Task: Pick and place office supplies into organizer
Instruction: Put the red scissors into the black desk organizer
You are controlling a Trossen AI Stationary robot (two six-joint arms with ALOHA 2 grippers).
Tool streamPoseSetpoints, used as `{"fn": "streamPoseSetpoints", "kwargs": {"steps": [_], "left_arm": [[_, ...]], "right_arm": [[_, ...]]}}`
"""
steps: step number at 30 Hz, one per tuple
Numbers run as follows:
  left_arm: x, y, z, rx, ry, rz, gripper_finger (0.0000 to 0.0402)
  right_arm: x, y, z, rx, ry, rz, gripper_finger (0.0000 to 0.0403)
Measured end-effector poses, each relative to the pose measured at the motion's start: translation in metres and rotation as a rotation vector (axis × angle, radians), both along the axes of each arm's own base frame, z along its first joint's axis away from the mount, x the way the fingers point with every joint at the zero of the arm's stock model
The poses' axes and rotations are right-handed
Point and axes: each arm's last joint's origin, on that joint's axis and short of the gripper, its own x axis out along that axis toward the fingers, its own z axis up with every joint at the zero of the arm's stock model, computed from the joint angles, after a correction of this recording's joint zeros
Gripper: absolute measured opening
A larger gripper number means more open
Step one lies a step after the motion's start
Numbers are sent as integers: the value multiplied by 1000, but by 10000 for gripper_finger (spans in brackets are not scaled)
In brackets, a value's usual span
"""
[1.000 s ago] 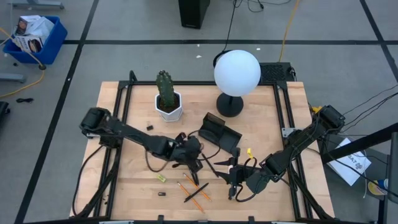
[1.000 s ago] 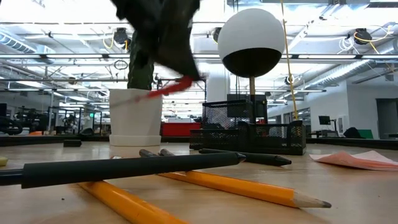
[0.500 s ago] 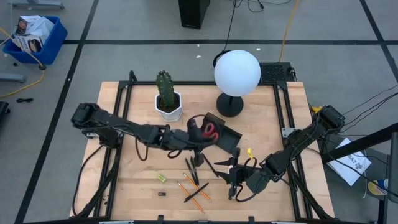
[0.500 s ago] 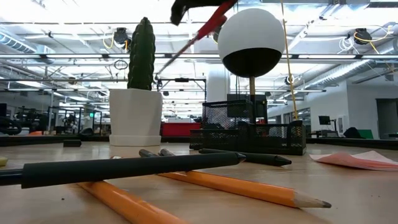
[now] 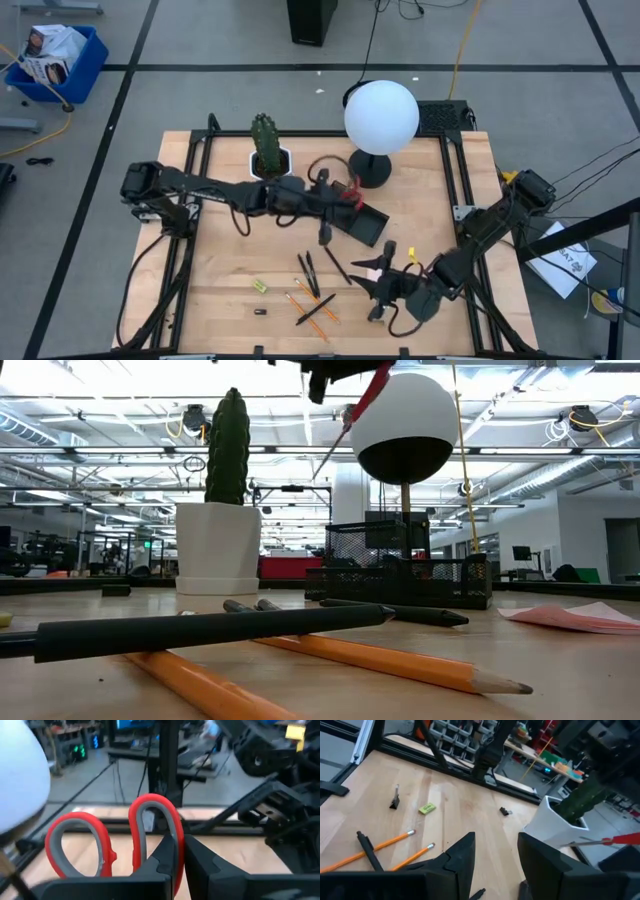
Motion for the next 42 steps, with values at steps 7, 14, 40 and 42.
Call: {"fn": "streamPoseSetpoints", "kwargs": {"steps": [7, 14, 40, 42], "left_arm": [[-8, 29, -17, -70, -130, -144, 22], [-27, 30, -34, -186, -247, -463, 22], [-50, -40, -43, -261, -210, -1053, 22], [-50, -40, -44, -272, -190, -1043, 24]], "right_arm": [[-10, 5, 2, -46, -61, -126, 144], [-12, 0, -3, -77, -97, -240, 144], [21, -45, -12, 41, -216, 241, 144], [25, -51, -12, 65, -220, 255, 144]]}}
